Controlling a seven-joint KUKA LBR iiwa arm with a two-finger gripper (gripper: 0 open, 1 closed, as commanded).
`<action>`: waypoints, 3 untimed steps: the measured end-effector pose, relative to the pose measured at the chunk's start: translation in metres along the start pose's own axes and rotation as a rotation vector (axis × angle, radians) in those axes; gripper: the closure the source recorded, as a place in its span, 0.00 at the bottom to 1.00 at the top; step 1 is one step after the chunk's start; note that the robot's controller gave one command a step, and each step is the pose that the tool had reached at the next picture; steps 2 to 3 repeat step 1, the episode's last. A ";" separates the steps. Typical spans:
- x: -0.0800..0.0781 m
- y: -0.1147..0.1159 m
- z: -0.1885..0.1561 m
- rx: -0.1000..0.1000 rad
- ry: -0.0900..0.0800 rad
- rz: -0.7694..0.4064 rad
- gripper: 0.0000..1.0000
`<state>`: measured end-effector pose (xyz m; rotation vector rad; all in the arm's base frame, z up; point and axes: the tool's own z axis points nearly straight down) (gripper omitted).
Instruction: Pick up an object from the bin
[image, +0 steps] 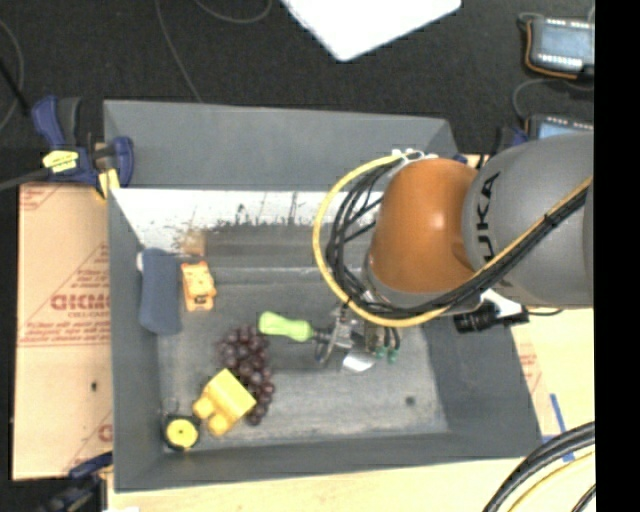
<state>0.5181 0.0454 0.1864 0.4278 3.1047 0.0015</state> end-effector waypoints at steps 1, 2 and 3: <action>-0.004 0.005 -0.053 0.003 0.006 -0.013 1.00; -0.004 0.005 -0.053 0.003 0.006 -0.013 1.00; -0.004 0.005 -0.053 0.003 0.006 -0.013 1.00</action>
Offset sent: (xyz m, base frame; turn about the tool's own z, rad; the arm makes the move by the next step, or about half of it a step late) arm 0.0123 0.0169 -0.1130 0.1305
